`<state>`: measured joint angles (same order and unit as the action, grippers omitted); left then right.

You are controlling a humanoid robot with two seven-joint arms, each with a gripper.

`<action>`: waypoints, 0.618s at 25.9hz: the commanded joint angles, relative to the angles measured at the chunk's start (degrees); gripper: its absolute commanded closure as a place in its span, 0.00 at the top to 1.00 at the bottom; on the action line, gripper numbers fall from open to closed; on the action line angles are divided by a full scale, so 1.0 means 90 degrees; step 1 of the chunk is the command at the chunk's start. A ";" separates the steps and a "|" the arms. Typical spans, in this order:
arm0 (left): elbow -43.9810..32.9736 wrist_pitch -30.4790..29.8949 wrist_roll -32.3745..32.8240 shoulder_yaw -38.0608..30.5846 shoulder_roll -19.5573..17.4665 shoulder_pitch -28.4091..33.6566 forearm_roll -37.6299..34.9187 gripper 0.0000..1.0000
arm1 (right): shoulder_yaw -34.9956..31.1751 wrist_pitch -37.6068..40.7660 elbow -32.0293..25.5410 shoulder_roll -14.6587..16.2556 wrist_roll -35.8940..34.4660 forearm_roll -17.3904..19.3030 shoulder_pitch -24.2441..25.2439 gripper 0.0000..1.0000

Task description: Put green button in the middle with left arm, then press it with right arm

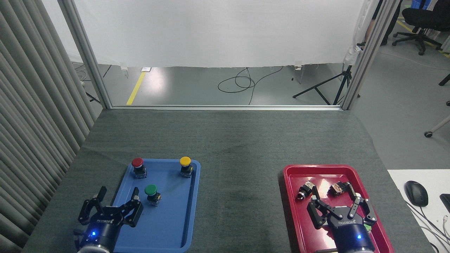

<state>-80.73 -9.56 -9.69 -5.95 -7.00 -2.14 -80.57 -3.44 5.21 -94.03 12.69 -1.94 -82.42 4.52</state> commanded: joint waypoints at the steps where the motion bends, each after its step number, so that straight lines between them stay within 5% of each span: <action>1: -0.0083 0.0095 -0.0066 -0.0022 -0.0013 0.0091 -0.0003 0.99 | 0.0002 0.0027 0.0008 -0.0014 0.0000 0.0114 -0.0004 1.00; 16: -0.0005 0.0008 -0.0261 0.0027 -0.0053 0.0101 -0.0013 0.99 | 0.0011 0.0164 -0.0002 -0.0092 0.0020 0.0114 0.0006 0.99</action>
<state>-80.87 -9.49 -11.94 -5.72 -7.42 -1.23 -80.68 -3.38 6.95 -94.03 11.99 -2.24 -81.29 4.57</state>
